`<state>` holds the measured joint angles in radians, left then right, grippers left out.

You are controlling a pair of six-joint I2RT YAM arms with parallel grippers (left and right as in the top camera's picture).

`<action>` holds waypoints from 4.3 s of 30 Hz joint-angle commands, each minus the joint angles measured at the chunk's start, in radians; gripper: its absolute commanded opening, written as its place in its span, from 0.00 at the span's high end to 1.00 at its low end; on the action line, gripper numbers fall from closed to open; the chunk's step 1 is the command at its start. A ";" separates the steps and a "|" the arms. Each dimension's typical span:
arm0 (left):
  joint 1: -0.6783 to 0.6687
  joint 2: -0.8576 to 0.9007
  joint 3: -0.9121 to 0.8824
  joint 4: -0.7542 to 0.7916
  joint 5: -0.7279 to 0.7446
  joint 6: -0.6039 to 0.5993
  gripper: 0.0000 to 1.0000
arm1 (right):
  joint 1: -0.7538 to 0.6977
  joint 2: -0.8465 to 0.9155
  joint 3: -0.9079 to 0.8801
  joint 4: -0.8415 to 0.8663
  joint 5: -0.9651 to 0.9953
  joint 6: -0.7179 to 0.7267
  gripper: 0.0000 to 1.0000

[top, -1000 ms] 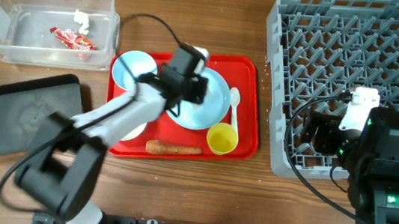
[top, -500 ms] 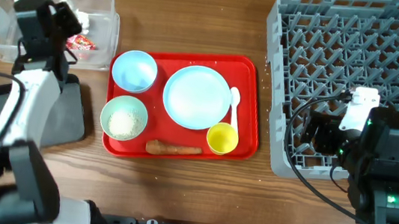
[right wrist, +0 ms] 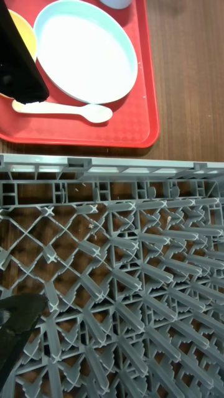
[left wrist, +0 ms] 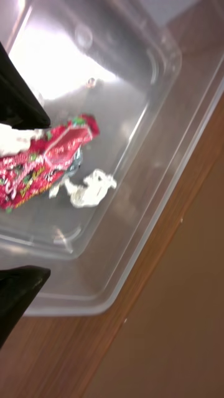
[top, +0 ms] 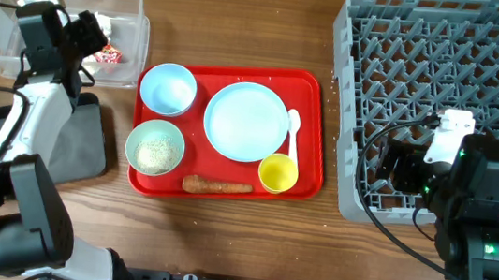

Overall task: Sort waste into correct bins and load items into the dishwasher rack
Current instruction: 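Grasp the yellow cup with the left gripper and lift it, then hand the yellow cup from the left gripper to the right gripper, then place the yellow cup in the rack's right side with the right gripper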

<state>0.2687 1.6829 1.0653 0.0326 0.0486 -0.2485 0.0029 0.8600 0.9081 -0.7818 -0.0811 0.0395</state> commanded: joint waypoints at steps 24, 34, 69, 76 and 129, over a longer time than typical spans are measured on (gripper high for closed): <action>-0.861 -0.164 0.096 -0.922 0.156 -0.127 0.00 | -0.004 0.000 0.018 -0.036 0.014 -0.010 0.00; -0.997 -0.041 0.095 -0.859 0.028 -0.127 0.05 | -0.004 0.000 0.018 -0.043 0.013 -0.010 0.00; -0.528 -0.020 0.141 -0.482 1.208 -0.211 0.96 | -0.003 0.531 0.018 0.518 -1.380 -0.220 0.00; -0.607 -0.020 0.141 -0.337 1.222 -0.335 0.96 | 0.003 0.531 0.018 0.561 -1.380 -0.219 0.00; -0.382 -0.121 0.141 -0.658 0.486 -0.146 0.41 | -0.011 0.478 0.048 0.517 -0.704 0.043 0.71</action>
<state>-0.1722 1.6485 1.2003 -0.5602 0.8391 -0.4744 0.0170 1.3804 0.9123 -0.1799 -1.0023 0.1181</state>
